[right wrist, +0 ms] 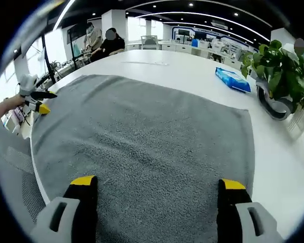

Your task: Open the folded towel by lifting each exposed corner and separating the folded layers until the towel lies flat within the target outline without major curled edges

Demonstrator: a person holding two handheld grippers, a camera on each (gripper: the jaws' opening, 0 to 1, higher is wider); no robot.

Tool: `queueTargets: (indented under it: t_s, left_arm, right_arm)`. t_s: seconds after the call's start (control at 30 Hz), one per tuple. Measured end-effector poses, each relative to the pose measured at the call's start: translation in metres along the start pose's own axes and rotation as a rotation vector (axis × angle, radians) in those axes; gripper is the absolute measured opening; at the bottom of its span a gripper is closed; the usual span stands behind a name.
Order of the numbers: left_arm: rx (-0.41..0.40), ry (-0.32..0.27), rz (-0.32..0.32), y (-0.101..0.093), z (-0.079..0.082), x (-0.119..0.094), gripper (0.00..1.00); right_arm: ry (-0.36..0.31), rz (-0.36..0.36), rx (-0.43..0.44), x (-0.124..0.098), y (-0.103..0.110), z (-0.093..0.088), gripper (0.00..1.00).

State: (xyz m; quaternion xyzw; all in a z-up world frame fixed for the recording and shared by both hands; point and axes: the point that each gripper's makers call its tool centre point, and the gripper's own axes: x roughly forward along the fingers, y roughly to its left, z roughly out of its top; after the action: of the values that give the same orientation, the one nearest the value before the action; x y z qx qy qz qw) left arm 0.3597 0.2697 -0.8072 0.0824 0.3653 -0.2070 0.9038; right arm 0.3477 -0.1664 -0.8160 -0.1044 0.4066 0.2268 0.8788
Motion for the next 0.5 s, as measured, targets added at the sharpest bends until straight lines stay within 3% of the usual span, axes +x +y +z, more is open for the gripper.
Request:
queueTargets:
  t_s: [0.5]
  left_arm:
    - [0.018,-0.007,-0.015,0.0,0.037,0.037,0.8]
  right_arm:
    - [-0.021,-0.013,0.014,0.019,-0.042,0.022,1.0]
